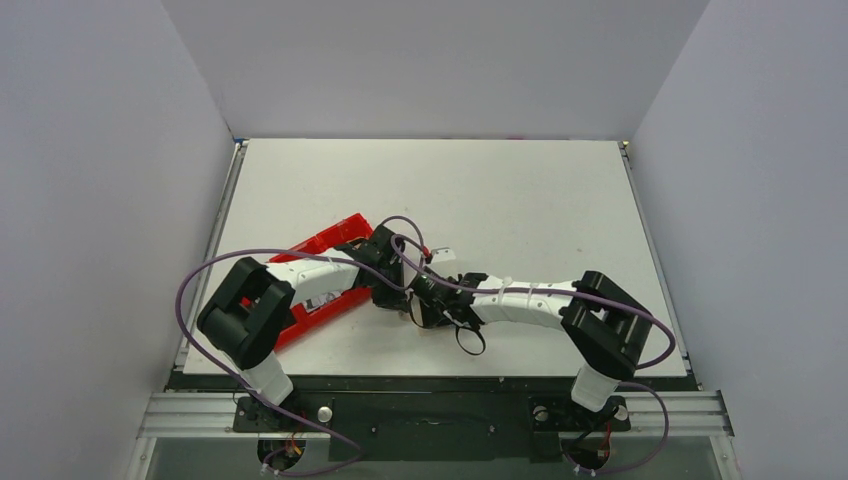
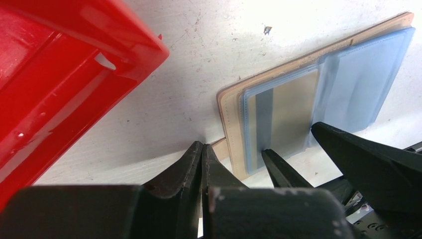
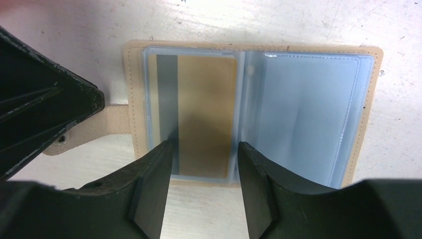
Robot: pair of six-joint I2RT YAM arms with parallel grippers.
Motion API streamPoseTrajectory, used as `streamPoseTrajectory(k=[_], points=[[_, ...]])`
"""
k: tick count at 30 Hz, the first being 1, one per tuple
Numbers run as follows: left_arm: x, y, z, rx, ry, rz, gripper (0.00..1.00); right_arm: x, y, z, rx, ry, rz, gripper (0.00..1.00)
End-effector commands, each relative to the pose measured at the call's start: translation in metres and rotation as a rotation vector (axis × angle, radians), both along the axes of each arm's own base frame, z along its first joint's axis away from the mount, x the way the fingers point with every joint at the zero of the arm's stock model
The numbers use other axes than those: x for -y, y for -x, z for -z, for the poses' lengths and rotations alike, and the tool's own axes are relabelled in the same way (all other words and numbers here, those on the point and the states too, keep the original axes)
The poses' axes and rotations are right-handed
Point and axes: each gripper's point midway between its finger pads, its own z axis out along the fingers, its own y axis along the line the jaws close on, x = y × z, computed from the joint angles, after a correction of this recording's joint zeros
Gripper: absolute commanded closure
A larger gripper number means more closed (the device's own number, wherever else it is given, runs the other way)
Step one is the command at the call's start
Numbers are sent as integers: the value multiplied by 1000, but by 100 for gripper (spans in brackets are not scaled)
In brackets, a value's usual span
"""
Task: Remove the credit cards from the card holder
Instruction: Remove the credit card from the card holder.
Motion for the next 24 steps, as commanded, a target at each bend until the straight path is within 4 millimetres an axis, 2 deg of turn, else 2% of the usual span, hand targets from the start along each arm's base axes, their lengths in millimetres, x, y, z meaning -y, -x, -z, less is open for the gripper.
streamPoseTrajectory(k=[1, 7, 10, 13, 17, 24], points=[[5, -4, -1, 4, 12, 16, 100, -17, -6, -10, 49, -16, -35, 55], [5, -3, -1, 1, 13, 18, 100, -13, -1, 2, 18, -10, -29, 62], [5, -3, -1, 0, 12, 16, 100, -4, 2, 10, -8, -20, -10, 65], [5, -3, -1, -1, 10, 19, 100, 2, -1, 11, -27, -70, 24, 73], [5, -3, 0, -5, 7, 21, 100, 16, 3, 23, -75, -120, 60, 79], [4, -3, 0, -4, 0, 26, 100, 22, 3, 34, -136, -219, 101, 89]])
